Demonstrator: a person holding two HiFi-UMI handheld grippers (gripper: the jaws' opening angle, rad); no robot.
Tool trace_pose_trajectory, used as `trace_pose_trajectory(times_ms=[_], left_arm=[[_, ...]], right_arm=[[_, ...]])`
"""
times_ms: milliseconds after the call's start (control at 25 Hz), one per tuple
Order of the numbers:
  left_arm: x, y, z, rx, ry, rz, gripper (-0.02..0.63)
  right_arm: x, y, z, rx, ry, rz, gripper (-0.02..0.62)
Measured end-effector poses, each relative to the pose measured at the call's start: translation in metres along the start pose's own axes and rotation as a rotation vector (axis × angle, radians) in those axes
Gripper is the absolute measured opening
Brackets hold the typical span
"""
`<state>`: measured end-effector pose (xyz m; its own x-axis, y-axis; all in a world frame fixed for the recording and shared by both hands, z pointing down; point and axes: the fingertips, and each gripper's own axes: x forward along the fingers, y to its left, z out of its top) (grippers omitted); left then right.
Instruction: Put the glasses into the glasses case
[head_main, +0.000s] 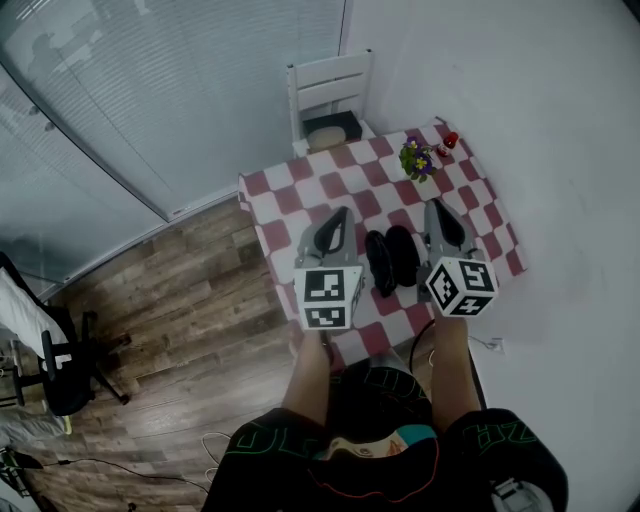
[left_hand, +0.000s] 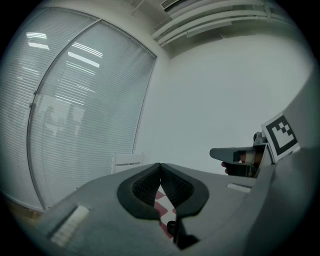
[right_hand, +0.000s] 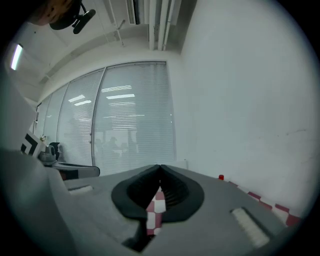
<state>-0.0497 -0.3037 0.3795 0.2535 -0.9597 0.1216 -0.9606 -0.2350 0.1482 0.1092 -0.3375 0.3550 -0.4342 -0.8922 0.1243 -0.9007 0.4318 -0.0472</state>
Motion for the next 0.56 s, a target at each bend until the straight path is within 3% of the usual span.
trace_pose_trajectory(times_ms=[320, 560], left_arm=[[-0.005, 0.0, 0.005, -0.03, -0.017, -0.009, 0.009], [-0.007, 0.007, -0.014, -0.025, 0.016, 0.003, 0.009]], right_arm=[[-0.008, 0.004, 0.008, -0.019, -0.013, 0.004, 0.003], [-0.006, 0.027, 0.012, -0.036, -0.015, 0.049, 0.003]])
